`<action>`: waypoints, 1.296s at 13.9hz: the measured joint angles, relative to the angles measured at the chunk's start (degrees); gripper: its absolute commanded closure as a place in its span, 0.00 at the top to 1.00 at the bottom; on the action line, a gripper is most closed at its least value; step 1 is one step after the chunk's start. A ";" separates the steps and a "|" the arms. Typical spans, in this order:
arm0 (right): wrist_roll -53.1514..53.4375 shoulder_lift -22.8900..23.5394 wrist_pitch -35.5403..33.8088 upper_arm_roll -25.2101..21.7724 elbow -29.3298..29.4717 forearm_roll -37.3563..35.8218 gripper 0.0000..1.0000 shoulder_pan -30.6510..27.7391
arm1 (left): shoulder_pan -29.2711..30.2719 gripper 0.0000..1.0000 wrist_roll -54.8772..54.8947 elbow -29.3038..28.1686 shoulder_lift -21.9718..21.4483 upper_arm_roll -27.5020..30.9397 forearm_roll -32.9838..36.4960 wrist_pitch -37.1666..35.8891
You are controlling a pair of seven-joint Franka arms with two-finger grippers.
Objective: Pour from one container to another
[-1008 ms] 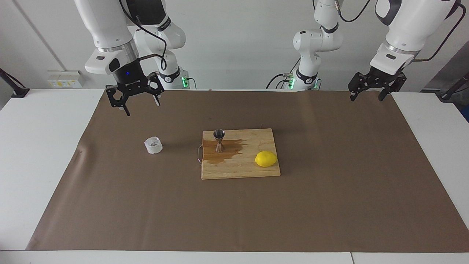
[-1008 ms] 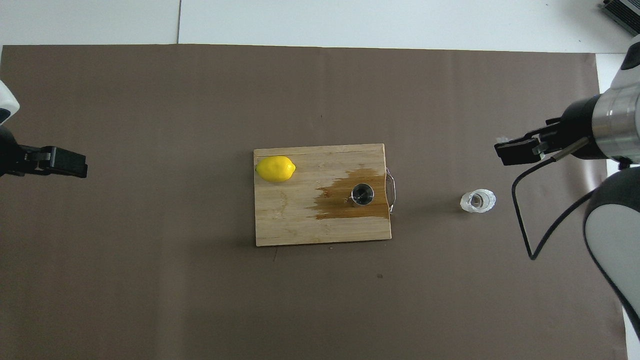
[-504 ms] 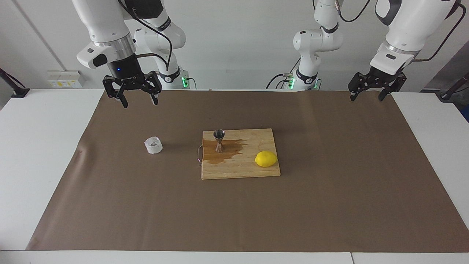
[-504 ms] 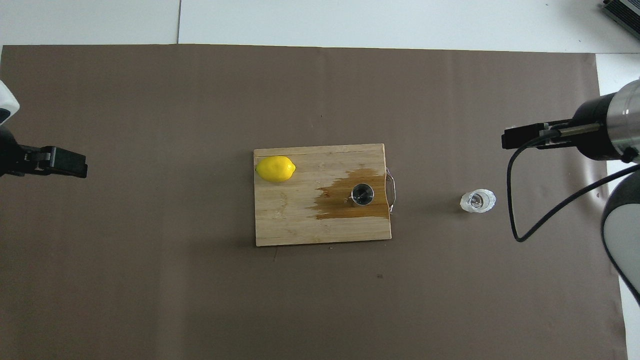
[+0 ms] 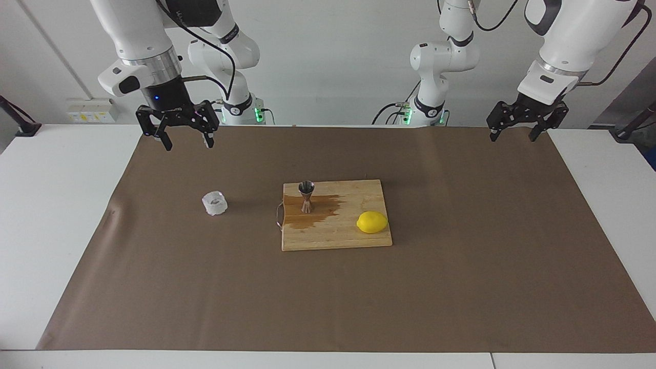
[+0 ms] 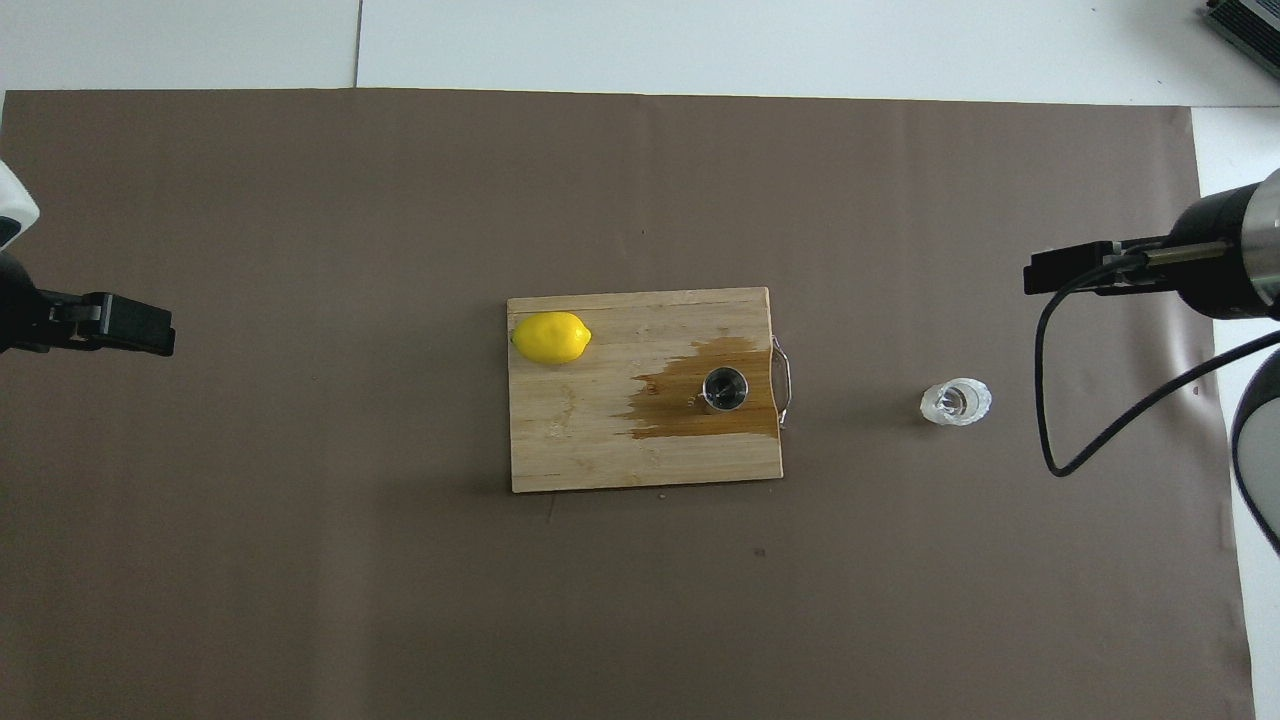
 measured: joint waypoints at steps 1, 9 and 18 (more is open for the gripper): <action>0.00 0.00 -0.75 -0.02 0.23 -0.10 1.00 -0.25 | 0.00 1.00 0.00 0.00 0.00 0.00 0.00 0.00; 3.19 -0.02 -5.59 -2.11 2.00 -0.49 1.00 1.48 | 0.00 1.00 0.00 0.00 0.00 0.00 0.00 0.00; 3.36 -0.01 -11.24 -2.97 2.56 -1.95 1.00 1.52 | 0.00 1.00 0.00 0.00 0.00 0.00 0.00 0.00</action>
